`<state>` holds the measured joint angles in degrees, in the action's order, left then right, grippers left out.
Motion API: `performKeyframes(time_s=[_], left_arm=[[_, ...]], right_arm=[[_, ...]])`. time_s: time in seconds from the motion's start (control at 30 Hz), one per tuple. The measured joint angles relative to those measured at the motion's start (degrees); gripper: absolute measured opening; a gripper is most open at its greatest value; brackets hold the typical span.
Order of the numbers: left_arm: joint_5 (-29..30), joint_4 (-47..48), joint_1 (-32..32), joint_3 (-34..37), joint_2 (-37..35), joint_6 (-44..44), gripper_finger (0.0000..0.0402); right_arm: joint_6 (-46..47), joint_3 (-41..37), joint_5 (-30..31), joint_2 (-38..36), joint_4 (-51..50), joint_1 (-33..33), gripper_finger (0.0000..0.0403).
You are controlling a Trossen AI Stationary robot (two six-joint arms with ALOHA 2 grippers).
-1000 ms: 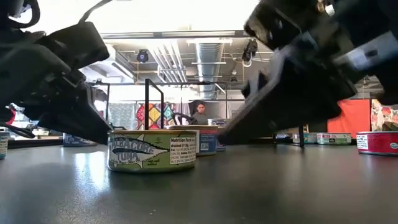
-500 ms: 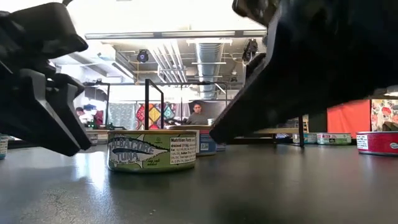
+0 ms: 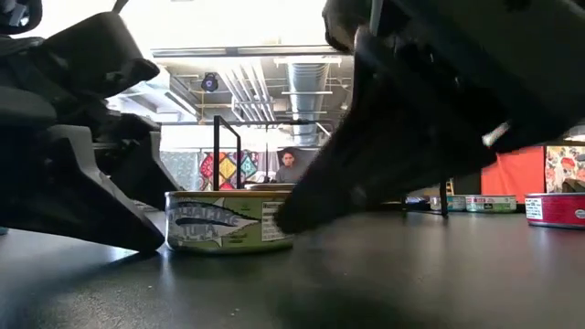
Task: Stack canned seafood by type on shelf
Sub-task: Stack the green tuna can on top of the other green tuna can on the shelf
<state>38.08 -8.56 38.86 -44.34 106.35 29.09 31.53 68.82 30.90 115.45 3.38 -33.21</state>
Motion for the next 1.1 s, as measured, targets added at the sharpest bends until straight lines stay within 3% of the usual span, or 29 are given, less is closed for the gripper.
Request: performKeyframes(time_s=[0.33, 0.83, 1.1], left_arm=[[-7.4, -10.6, -1.2, 0.2, 1.4, -7.1, 0.0375], [-0.7, -25.8, -2.3, -2.6, 11.5, -10.0, 0.0375], [-0.7, -19.5, -1.3, -2.1, 9.0, -5.4, 0.0375]], right_arm=[[-2.2, -0.3, 2.0, -0.3, 0.1, 2.2, 0.0396], [-10.8, -0.5, -1.2, -0.4, -0.8, 4.2, 0.0394], [-7.2, -0.4, -2.4, -2.8, -10.7, 3.8, 0.0393]])
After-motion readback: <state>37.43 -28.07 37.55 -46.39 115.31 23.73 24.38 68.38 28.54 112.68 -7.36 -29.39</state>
